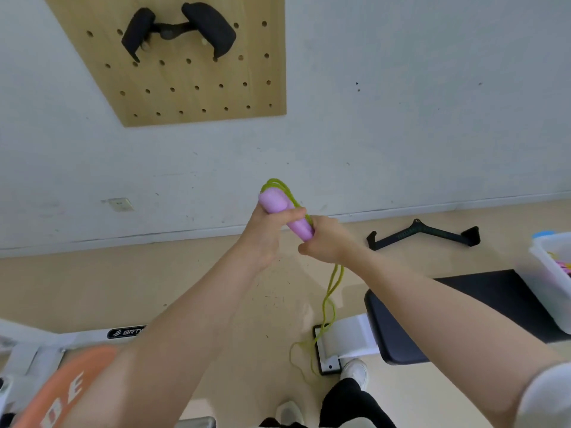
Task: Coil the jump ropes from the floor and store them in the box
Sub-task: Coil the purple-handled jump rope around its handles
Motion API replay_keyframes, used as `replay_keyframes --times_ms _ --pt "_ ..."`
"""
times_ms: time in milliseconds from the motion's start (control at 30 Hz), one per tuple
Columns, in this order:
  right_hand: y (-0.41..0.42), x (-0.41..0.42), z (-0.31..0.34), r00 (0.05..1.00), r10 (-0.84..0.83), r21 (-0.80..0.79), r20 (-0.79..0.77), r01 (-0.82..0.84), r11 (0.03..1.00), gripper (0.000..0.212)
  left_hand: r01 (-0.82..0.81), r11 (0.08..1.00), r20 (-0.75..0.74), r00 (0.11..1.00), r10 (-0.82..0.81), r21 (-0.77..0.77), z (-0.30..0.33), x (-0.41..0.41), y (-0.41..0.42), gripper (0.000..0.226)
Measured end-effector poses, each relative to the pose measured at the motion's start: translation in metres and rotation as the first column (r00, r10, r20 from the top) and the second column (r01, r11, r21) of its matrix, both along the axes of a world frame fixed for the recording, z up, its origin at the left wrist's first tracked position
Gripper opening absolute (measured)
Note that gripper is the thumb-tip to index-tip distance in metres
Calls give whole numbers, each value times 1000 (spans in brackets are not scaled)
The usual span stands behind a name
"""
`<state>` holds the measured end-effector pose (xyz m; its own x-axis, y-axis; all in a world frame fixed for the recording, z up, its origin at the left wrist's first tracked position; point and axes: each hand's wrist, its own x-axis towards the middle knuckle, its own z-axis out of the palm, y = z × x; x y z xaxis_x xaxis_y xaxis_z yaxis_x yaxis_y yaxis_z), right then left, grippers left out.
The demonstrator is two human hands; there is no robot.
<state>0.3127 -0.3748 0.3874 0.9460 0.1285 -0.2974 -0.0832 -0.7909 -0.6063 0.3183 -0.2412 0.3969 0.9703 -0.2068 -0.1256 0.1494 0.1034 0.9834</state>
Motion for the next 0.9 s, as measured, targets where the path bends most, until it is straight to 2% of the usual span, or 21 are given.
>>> replay_keyframes --times_ms 33,67,133,167,200,233,300,333,400,433,467,533,667,800,900 --pt "-5 -1 0 999 25 -74 26 -23 997 22 96 994 80 992 -100 50 -2 -2 7 22" --pt "-9 -3 1 997 59 -154 45 -52 987 18 165 985 97 981 -169 46 -3 -5 15 18" --pt "-15 -5 2 990 126 -296 70 -100 950 13 213 977 29 977 -213 2 -5 -7 29 38" --pt "-18 -6 3 985 151 -354 80 -114 928 13 218 974 3 976 -218 67 -3 -6 33 53" --pt "-19 -6 5 981 174 -404 88 -125 906 13 214 951 -3 976 -219 223 0 -4 35 63" --pt "-20 -7 7 976 200 -450 92 -139 882 14 229 879 3 967 -254 419 5 -2 36 69" --pt "-21 -7 12 960 268 -541 85 -182 821 17 269 614 -25 926 -376 742 18 4 34 63" --pt "-22 -8 14 948 309 -582 79 -208 786 21 310 451 -93 892 -441 837 26 6 30 57" --pt "-21 -9 16 918 389 -636 80 -253 729 24 402 142 -283 816 -504 905 36 7 17 53" --pt "-20 -10 17 904 418 -651 89 -265 711 24 431 37 -356 788 -503 901 38 6 10 55" --pt "-20 -10 18 892 439 -662 102 -269 699 24 429 -29 -386 778 -496 903 38 5 3 57" --pt "-22 -8 20 874 467 -675 131 -266 688 23 341 -92 -340 800 -494 936 31 1 -10 52" --pt "-33 -6 19 884 449 -650 130 -266 712 15 69 -88 -106 822 -559 994 12 -3 -21 27" --pt "-47 -6 14 920 381 -557 93 -269 786 8 -83 -89 8 774 -633 993 10 -3 -18 29" --pt "-53 -6 12 933 356 -489 54 -287 824 6 -146 -125 25 743 -669 981 7 -4 -15 34"
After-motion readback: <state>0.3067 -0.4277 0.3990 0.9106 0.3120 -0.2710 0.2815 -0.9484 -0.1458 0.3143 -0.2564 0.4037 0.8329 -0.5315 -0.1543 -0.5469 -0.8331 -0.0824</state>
